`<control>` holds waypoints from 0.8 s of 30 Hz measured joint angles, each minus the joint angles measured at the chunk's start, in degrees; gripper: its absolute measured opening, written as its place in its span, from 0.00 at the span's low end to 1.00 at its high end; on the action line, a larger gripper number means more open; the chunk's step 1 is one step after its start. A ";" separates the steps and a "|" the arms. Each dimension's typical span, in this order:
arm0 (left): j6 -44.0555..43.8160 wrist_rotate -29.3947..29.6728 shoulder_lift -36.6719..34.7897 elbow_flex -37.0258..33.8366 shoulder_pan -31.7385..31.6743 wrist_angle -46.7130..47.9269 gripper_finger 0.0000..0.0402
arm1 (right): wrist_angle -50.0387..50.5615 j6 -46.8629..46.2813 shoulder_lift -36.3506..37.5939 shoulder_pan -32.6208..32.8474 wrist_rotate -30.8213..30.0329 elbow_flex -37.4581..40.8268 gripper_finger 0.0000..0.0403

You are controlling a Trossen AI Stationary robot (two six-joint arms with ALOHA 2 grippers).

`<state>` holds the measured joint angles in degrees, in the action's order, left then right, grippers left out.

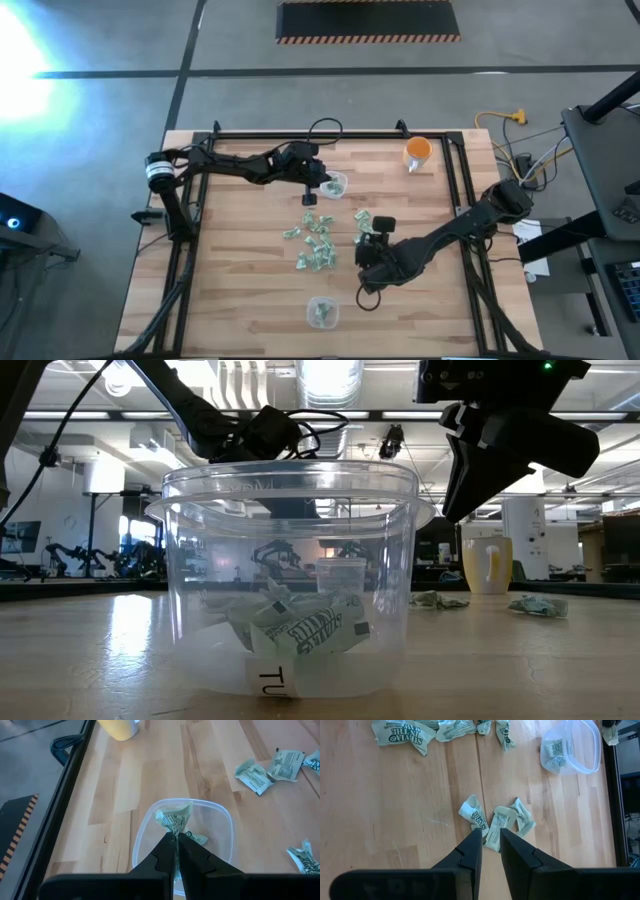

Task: Pick and place items into bin
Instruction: Put the stevia packet into the top transparent bin

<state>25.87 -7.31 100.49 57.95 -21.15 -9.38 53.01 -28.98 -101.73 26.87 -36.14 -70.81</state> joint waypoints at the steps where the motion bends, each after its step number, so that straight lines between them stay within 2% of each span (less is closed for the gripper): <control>1: 0.02 -0.02 0.00 0.00 0.00 -0.03 0.00 | 0.00 0.00 0.00 0.00 -0.02 0.00 0.15; 19: 0.09 -0.07 0.20 -0.04 0.00 -0.21 0.01 | -0.34 0.01 -0.01 0.00 0.00 0.00 0.15; 24: 0.09 -0.04 0.20 -0.04 0.00 -0.29 0.09 | -0.52 0.03 -0.02 0.00 0.02 0.00 0.15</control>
<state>25.96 -7.35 100.68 57.91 -21.15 -9.67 52.49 -28.95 -101.75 26.87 -36.12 -70.81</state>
